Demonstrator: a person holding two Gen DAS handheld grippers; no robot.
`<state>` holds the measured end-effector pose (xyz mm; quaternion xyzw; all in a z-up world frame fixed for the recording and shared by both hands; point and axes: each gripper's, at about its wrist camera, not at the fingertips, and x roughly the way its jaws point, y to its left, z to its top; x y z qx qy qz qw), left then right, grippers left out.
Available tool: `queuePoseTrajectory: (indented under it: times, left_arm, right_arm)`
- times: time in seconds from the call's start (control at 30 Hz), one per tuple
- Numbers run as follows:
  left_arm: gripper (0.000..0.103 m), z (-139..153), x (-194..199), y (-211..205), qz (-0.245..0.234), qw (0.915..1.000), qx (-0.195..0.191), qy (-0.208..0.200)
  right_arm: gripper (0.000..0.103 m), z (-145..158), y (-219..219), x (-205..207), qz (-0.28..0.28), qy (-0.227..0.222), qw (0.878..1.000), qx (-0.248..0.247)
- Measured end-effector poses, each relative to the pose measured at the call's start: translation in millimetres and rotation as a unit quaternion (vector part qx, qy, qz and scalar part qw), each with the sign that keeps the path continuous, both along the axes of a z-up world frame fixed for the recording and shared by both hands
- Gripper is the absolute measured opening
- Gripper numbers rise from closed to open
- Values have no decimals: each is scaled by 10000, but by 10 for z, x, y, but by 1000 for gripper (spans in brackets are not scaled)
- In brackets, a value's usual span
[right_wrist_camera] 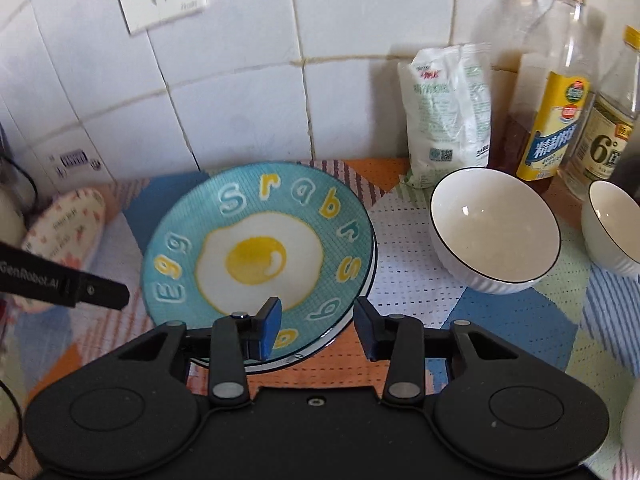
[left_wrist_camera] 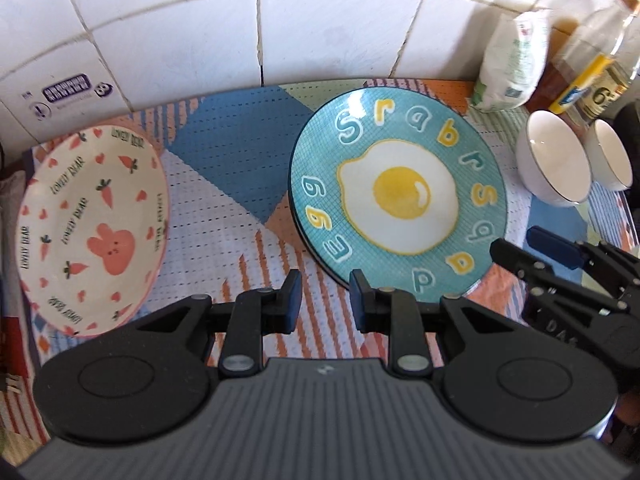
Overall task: Organize plates and bowls
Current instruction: 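Open both grippers and withdraw from the stacked plates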
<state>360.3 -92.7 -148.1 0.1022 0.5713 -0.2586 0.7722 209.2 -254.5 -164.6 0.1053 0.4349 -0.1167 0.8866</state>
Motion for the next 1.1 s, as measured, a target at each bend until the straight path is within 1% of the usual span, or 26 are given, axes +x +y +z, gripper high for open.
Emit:
queuePoseTrajectory:
  times: [0.13,0.23,0.33,0.47,0.5,0.53,0.7,0.87,0.93,1.0,1.1]
  left_arm:
    - [24,151,-105,119,-116,9998,4,-129]
    - [24,277,-186,256,-259,9996,-42,-125]
    - [24,393,-278,395,-331,9992,-136,-188]
    - [24,551,-402,616,-329,9988,-250,-250]
    - [24,576,-417,674,-318,9988,-282,-255]
    - [24,592,-424,734,-302,9988,-282,-254]
    - [25,596,-444,995,-244,9993,-158,-231]
    - [28,555,-452,1262,-140,9997,-103,-164]
    - [28,532,-437,1371,-24,9999,-112,-120]
    - [33,520,-425,1477,45,9998,-96,-153]
    - [35,492,-390,1662,194,9997,-95,-110]
  right_arm:
    - [46,182,116,-126,-82,-247,9996,84]
    - [47,313,219,-152,-169,-123,9998,-10]
    - [48,450,335,-211,-138,-189,9997,-13]
    - [55,619,497,-314,-131,-347,9993,38]
    - [61,649,536,-332,-166,-356,9992,52]
    - [64,678,579,-351,-218,-354,9991,61]
    - [66,732,823,-456,-186,-341,9992,108]
    - [68,738,1132,-574,-32,-450,9987,232]
    - [69,753,1247,-596,-47,-489,9987,145]
    - [71,786,1368,-602,-96,-515,9986,-45]
    - [72,826,1488,-622,-65,-613,9980,-158]
